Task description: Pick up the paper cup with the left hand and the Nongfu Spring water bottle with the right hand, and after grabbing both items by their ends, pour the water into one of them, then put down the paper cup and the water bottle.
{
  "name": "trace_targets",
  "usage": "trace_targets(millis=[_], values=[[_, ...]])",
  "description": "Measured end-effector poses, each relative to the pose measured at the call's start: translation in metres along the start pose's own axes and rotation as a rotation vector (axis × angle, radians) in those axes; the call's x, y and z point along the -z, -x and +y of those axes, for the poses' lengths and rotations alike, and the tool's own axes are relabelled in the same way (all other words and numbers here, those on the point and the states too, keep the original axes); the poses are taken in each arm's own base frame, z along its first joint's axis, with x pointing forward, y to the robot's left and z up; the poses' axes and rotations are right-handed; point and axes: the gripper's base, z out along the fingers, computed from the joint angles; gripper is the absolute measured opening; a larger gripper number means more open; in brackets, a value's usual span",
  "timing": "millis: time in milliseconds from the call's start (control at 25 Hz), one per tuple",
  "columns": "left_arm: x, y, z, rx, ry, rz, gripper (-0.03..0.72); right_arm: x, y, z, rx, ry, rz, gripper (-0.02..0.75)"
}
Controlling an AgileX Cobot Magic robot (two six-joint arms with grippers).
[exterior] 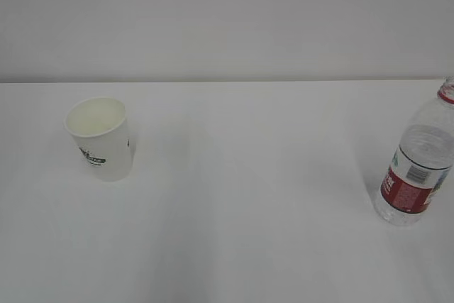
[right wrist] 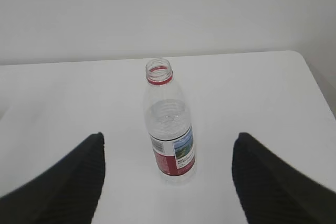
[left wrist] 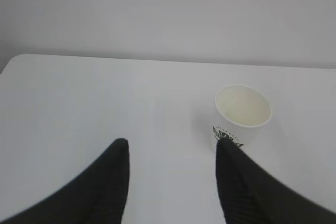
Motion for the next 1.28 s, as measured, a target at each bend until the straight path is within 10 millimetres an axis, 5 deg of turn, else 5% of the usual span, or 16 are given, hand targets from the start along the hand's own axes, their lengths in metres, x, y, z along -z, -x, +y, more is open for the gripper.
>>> trace_targets(millis=[600,1280], values=[[-0.021,0.013,-0.007,-0.095,-0.053,-0.056,0.39,-0.001,0.014,0.001,-0.006,0.016,-0.141,0.568],[-0.061,0.036,-0.029,-0.288,-0.15,-0.242,0.39,-0.044,0.041,0.003,-0.01,0.018,-0.204,0.568]])
